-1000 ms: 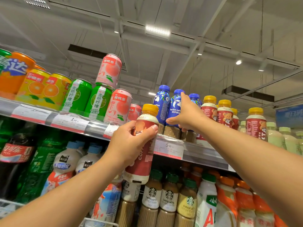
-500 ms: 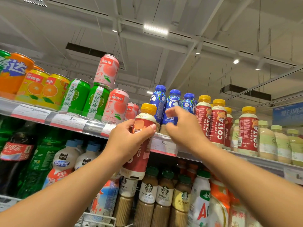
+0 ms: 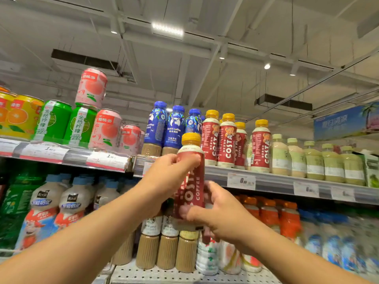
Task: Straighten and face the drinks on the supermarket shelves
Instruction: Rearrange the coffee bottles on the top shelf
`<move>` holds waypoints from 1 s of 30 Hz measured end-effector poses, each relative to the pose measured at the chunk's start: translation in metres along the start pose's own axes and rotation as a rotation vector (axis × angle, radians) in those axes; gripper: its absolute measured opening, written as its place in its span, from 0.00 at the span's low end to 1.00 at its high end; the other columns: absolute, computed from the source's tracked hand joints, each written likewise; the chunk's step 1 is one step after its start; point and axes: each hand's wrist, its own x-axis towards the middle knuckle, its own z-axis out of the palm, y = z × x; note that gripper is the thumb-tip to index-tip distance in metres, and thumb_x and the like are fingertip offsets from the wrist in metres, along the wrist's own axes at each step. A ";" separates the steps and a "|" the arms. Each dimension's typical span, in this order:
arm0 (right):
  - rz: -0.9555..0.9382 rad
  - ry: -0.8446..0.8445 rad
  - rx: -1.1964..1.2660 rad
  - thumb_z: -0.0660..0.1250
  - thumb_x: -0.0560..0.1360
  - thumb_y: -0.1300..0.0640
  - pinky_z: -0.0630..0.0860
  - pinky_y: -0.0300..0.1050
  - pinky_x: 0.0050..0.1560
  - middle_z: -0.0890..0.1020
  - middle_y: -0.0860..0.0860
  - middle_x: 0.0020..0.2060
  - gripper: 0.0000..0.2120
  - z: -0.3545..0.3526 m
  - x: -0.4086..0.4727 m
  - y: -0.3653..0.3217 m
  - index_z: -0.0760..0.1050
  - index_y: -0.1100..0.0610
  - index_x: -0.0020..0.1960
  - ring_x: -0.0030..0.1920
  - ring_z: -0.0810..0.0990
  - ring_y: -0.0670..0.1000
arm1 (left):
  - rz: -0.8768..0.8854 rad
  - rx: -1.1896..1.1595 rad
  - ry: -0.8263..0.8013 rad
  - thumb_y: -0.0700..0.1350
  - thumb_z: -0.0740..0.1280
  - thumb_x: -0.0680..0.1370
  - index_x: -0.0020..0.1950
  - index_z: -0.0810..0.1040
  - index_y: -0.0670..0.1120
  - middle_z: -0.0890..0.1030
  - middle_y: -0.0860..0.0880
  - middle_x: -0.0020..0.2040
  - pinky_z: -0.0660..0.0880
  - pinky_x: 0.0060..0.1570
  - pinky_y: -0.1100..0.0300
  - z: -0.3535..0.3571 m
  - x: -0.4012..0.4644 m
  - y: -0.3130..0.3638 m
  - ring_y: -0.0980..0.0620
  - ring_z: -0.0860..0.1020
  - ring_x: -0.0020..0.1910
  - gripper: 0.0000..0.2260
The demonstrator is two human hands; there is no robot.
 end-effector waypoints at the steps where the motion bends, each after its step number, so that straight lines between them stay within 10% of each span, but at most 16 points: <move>1: 0.010 -0.053 0.048 0.77 0.64 0.51 0.77 0.42 0.28 0.84 0.48 0.40 0.25 -0.010 -0.006 0.002 0.73 0.50 0.58 0.31 0.81 0.45 | -0.013 -0.005 -0.074 0.59 0.73 0.65 0.49 0.81 0.47 0.85 0.46 0.41 0.77 0.35 0.56 0.003 -0.001 0.001 0.50 0.83 0.38 0.20; 7: 0.096 -0.105 0.018 0.76 0.67 0.49 0.74 0.40 0.29 0.85 0.52 0.45 0.22 -0.058 -0.030 0.011 0.74 0.49 0.59 0.37 0.82 0.48 | 0.073 0.066 -0.115 0.53 0.75 0.70 0.52 0.80 0.46 0.85 0.46 0.42 0.76 0.29 0.57 0.044 0.000 0.003 0.48 0.84 0.37 0.16; 12: -0.023 0.214 -0.434 0.73 0.58 0.31 0.75 0.35 0.31 0.83 0.38 0.42 0.25 -0.094 -0.038 0.009 0.73 0.39 0.50 0.37 0.82 0.39 | 0.126 0.027 -0.081 0.51 0.76 0.70 0.55 0.78 0.47 0.85 0.46 0.43 0.78 0.32 0.54 0.082 0.011 0.007 0.47 0.85 0.40 0.17; 18: -0.128 0.419 -0.536 0.73 0.60 0.35 0.78 0.41 0.40 0.83 0.42 0.39 0.22 -0.125 -0.025 0.023 0.75 0.45 0.47 0.39 0.80 0.39 | 0.221 0.015 -0.110 0.52 0.74 0.71 0.62 0.75 0.49 0.85 0.50 0.47 0.79 0.36 0.60 0.116 0.024 0.004 0.54 0.84 0.45 0.21; 25: -0.220 0.567 -0.495 0.77 0.65 0.41 0.79 0.45 0.44 0.82 0.42 0.43 0.20 -0.184 0.027 0.004 0.76 0.48 0.51 0.43 0.81 0.42 | 0.636 1.470 0.137 0.57 0.68 0.74 0.71 0.68 0.48 0.73 0.49 0.66 0.72 0.60 0.52 0.069 0.042 -0.037 0.48 0.72 0.63 0.28; 30: -0.197 0.631 -0.556 0.75 0.66 0.41 0.71 0.39 0.35 0.81 0.46 0.47 0.24 -0.196 0.076 0.000 0.75 0.50 0.57 0.42 0.78 0.44 | 0.715 1.687 0.173 0.55 0.81 0.58 0.59 0.79 0.41 0.80 0.44 0.53 0.79 0.48 0.50 0.055 0.046 -0.052 0.44 0.80 0.50 0.34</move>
